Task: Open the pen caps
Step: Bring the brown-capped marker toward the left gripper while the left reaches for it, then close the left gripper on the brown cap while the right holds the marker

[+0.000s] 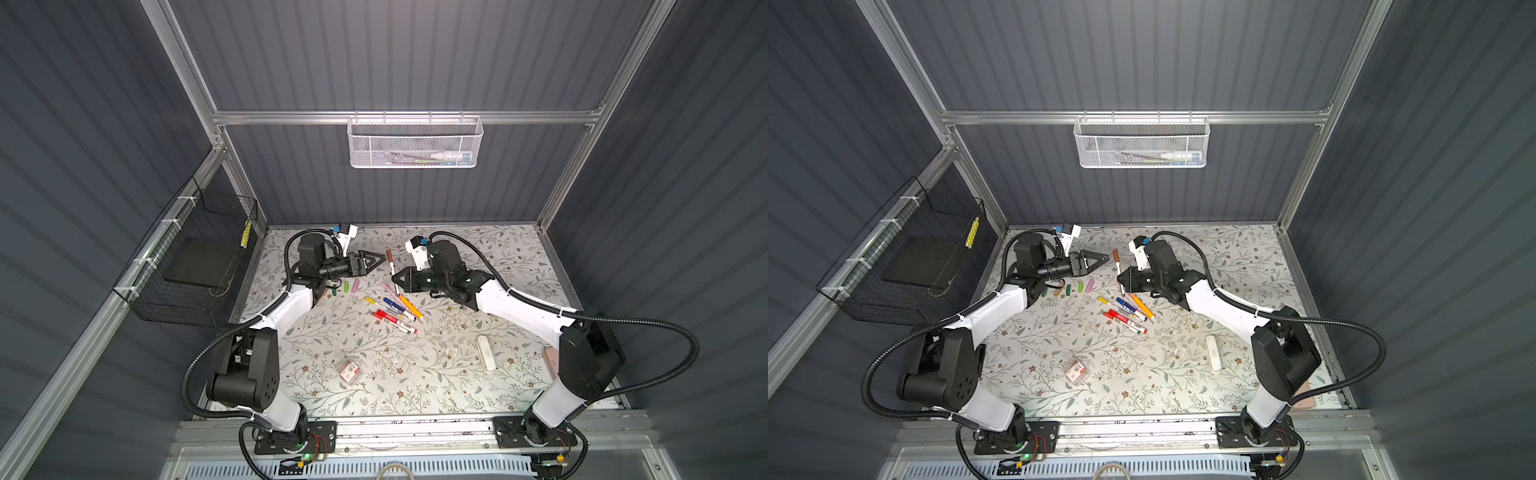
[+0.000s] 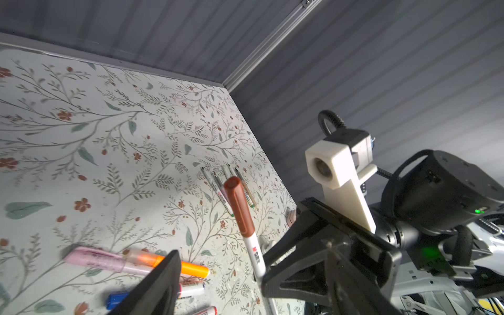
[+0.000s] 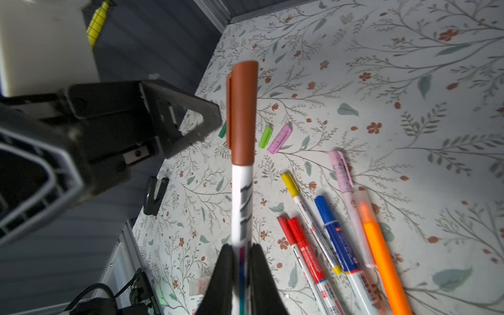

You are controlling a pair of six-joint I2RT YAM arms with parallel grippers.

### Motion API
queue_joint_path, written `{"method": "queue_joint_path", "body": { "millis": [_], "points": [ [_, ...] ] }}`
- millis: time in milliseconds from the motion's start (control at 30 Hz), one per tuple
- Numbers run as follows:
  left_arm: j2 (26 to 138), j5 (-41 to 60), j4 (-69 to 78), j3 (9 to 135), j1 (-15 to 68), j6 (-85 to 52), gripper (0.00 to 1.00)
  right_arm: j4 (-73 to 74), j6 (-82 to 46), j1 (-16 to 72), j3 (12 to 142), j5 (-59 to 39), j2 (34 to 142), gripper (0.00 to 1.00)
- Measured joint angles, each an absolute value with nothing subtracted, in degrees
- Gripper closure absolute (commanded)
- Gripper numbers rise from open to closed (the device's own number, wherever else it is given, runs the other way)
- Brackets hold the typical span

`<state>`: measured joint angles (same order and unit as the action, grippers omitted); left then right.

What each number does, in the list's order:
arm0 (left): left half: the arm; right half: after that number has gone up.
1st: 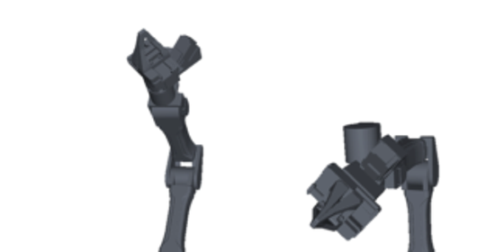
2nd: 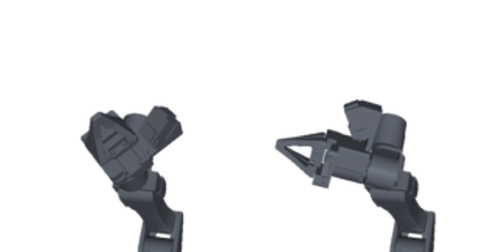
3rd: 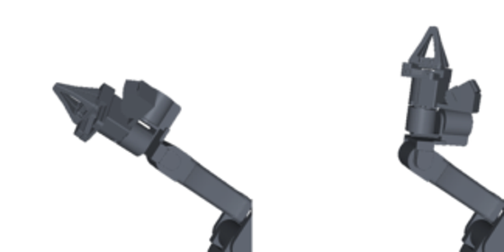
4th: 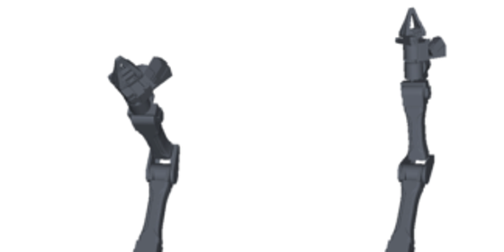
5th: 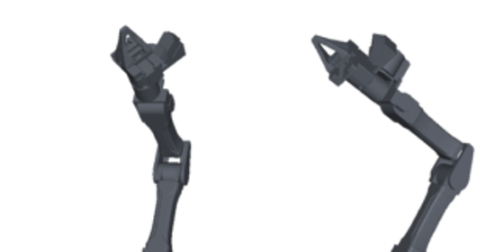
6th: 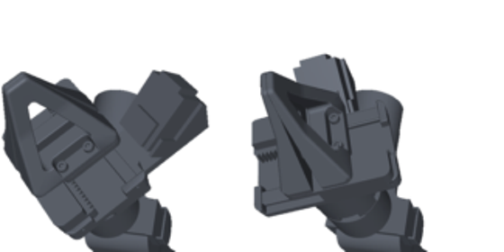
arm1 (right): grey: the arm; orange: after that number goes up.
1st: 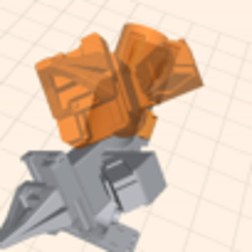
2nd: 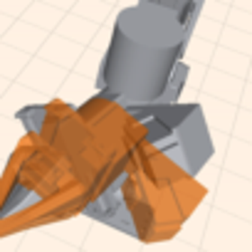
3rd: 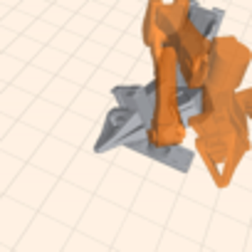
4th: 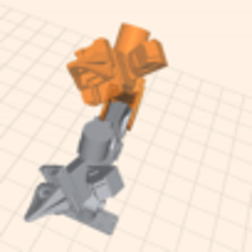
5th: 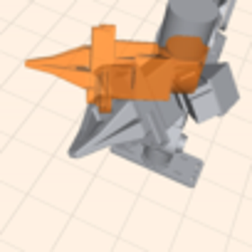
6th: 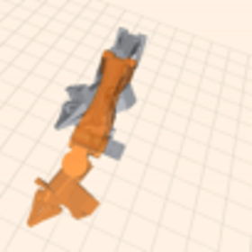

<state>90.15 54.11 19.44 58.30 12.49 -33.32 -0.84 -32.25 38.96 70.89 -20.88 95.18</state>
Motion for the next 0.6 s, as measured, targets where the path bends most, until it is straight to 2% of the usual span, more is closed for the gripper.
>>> {"method": "queue_joint_path", "body": {
  "millis": [233, 600],
  "points": [
    [91.33, 54.72, 25.74, 58.3, 13.58, -36.27, 0.42, 3.4, -33.95, 40.12, 70.89, -25.26, 95.2, 0.99],
    [91.33, 54.7, 28.08, 58.33, 13.56, -38.2, 0.59, 4.69, -34.52, 40.6, 70.89, -26.92, 96.25, 0.99]
  ]
}}
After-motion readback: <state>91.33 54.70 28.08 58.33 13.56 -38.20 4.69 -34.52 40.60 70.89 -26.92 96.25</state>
